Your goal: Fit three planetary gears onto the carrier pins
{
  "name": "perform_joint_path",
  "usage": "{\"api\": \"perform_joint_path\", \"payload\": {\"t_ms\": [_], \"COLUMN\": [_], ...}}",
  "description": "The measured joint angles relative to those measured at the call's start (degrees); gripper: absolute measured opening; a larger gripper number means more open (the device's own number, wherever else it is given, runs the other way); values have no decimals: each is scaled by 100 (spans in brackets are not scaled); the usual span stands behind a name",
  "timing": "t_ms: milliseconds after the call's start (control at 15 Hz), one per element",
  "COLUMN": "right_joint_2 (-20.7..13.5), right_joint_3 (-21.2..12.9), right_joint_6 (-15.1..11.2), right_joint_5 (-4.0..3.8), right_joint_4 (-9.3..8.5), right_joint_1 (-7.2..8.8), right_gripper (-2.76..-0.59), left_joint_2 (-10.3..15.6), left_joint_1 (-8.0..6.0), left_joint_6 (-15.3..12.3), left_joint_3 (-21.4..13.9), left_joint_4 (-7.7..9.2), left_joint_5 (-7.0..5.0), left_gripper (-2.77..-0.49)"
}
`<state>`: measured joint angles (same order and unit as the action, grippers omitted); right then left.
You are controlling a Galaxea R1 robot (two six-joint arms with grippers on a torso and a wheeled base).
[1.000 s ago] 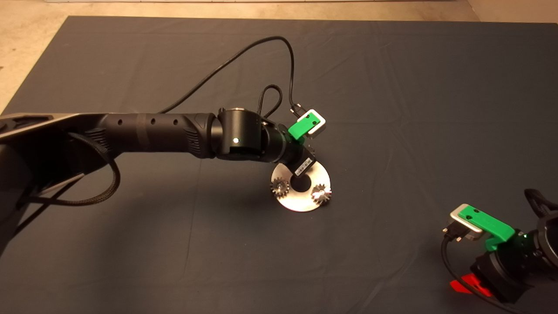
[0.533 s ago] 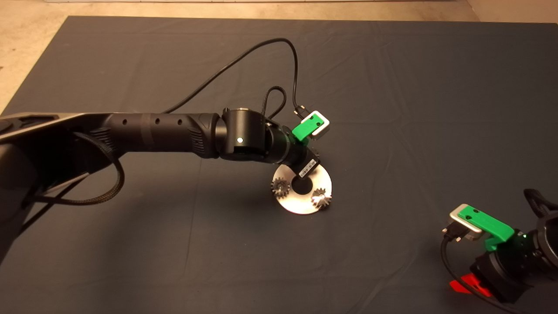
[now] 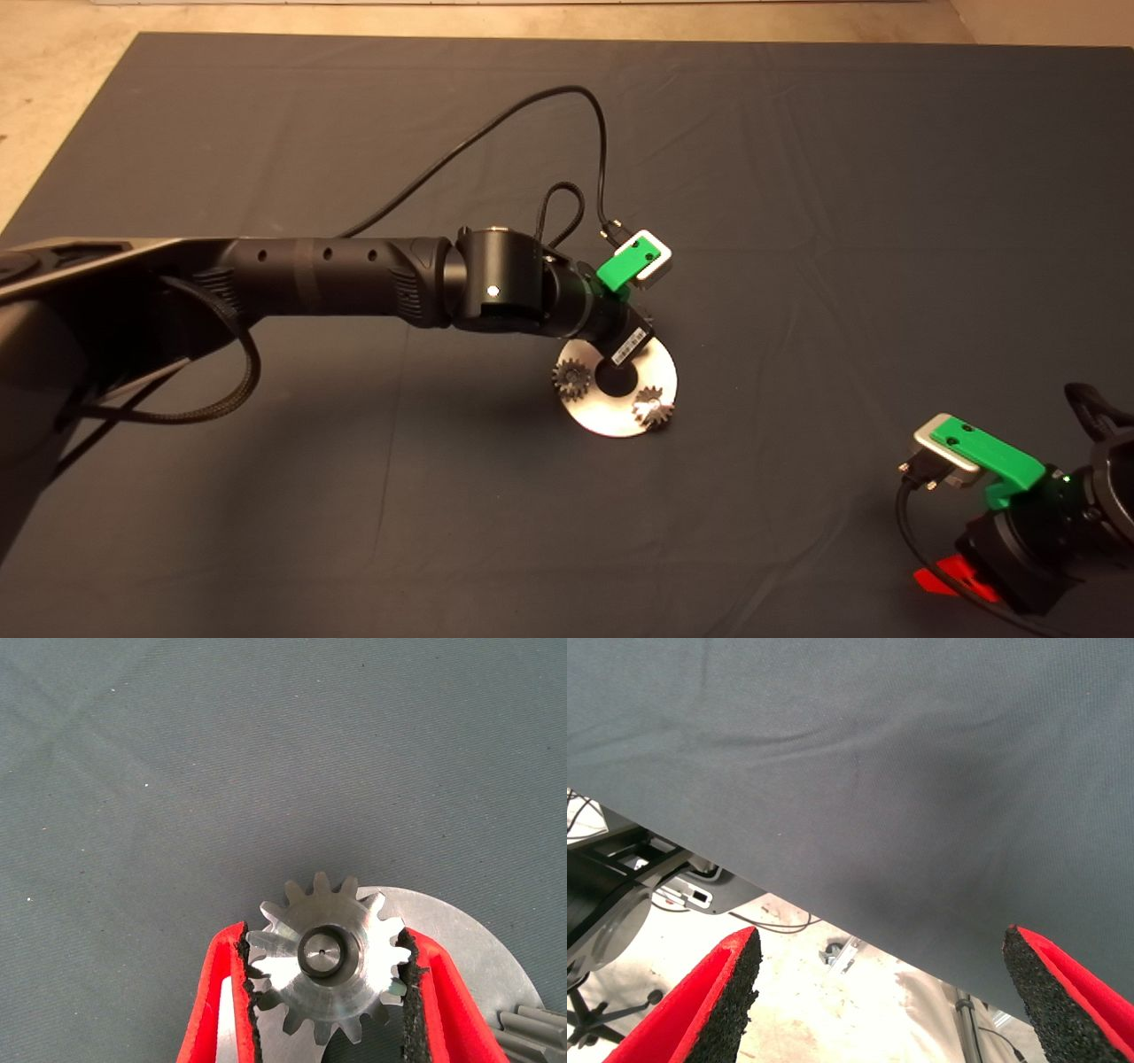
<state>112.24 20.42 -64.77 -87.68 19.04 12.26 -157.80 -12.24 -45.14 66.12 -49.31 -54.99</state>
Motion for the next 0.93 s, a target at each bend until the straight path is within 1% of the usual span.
{"api": "perform_joint_path", "payload": {"t_ms": [133, 333, 933], "right_joint_2": [0, 0, 2], "right_joint_3": [0, 0, 0], "right_joint_6": [-2, -2, -2], "right_joint_5": [-4, -2, -4], "right_joint_4": [0, 2, 0], "right_joint_1": [0, 46, 49], "right_gripper": [-134, -134, -134], "left_joint_2": [0, -1, -1], "left_joint_1": [4, 30, 30], "left_joint_6": [0, 7, 24], "left_joint_3": [0, 0, 0], "left_joint_4": [0, -20, -18], "left_joint_5": [0, 32, 37], "left_gripper": [-264, -264, -263]}}
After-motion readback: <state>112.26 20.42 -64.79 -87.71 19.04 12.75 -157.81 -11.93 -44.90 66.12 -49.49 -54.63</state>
